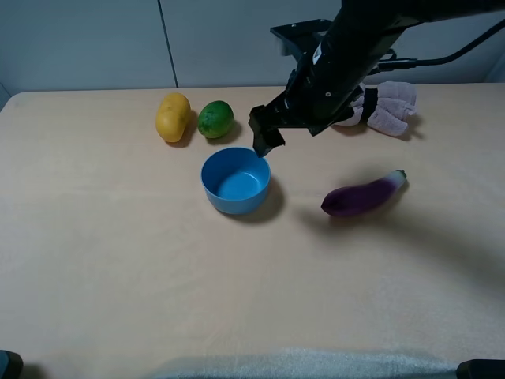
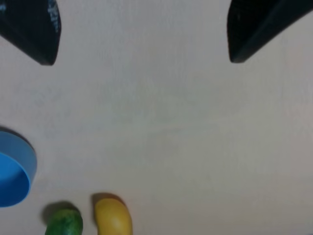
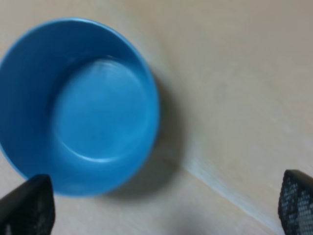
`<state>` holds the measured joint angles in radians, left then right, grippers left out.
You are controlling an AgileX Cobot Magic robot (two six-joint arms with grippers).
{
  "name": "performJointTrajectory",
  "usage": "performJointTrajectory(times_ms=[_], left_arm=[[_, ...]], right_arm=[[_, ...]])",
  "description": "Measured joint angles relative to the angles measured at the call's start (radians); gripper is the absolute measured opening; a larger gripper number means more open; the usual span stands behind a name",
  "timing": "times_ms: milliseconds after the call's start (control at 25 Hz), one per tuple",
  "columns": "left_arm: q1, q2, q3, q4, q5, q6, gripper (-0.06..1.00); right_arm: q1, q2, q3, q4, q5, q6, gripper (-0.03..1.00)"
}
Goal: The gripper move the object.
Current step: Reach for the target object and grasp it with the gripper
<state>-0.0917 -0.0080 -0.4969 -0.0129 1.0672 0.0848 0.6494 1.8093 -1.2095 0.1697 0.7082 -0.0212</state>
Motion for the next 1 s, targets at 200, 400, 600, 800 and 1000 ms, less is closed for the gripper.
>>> performJointTrajectory(times_ms=[200,400,600,800,1000], left_arm=[[0.000,0.000,0.000,0.000,0.000,0.000,0.77],[0.000,0.000,0.000,0.000,0.000,0.000,0.77],[0.000,0.000,0.000,0.000,0.000,0.000,0.77],[0.000,0.000,0.000,0.000,0.000,0.000,0.77],[0.000,0.000,0.000,0.000,0.000,0.000,0.77]], right_arm=[[0.041,0.087,-0.068,-0.007,0.001,0.007,0.69],[0.067,0.173,-0.147,-0.018,0.025,0.021,0.69],[0.068,0.239,-0.210,-0.021,0.050,0.021,0.69],[0.082,0.271,-0.215,-0.027,0.049,0.021,0.69],[0.082,0.303,-0.218,-0.049,0.049,0.021,0.69]])
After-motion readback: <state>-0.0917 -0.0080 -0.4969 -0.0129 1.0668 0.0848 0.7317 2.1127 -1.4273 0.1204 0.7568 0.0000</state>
